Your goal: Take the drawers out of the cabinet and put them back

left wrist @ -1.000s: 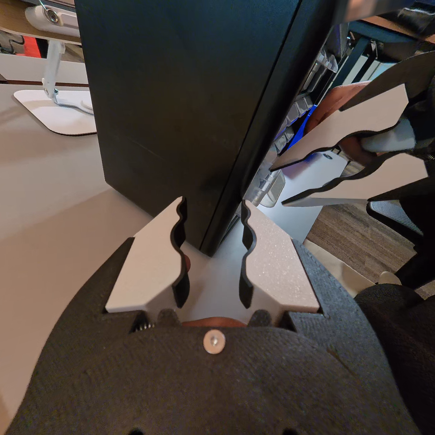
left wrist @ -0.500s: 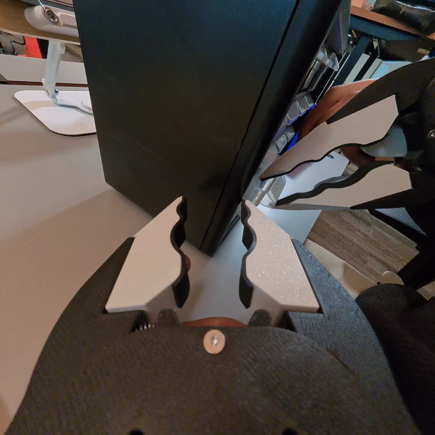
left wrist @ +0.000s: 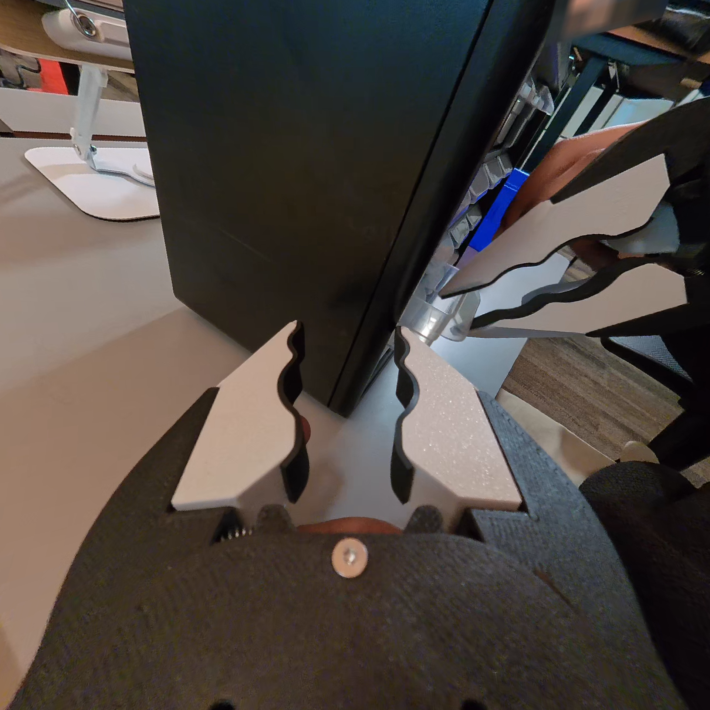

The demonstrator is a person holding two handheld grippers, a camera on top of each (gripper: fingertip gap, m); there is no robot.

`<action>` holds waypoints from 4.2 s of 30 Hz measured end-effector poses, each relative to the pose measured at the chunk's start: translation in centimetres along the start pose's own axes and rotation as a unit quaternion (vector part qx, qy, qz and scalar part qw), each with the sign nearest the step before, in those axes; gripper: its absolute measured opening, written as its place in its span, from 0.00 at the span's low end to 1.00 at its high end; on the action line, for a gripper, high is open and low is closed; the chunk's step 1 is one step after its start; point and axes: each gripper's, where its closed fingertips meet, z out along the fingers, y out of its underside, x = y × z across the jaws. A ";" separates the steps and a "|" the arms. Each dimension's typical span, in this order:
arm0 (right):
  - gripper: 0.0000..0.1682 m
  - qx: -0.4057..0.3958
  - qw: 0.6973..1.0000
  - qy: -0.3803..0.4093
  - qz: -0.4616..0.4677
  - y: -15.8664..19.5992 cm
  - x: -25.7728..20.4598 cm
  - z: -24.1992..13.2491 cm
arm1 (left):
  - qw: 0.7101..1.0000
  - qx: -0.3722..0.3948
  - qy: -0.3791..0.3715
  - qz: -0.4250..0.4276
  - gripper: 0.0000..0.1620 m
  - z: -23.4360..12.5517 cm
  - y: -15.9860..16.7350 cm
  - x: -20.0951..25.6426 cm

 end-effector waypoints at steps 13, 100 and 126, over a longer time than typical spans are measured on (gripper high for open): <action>0.15 -0.005 1.000 0.002 0.009 0.1 0.0 0.1 | 1.000 0.000 0.001 -0.001 0.27 0.0 0.0 0.0; 0.11 -0.007 0.998 -0.063 -0.028 -2.0 -7.0 -5.9 | 1.000 -0.005 -0.002 0.003 0.28 0.3 0.2 0.1; 0.10 -0.031 0.995 0.071 -0.055 -1.3 -8.8 -2.7 | 1.000 -0.008 0.000 0.005 0.28 0.4 0.4 0.2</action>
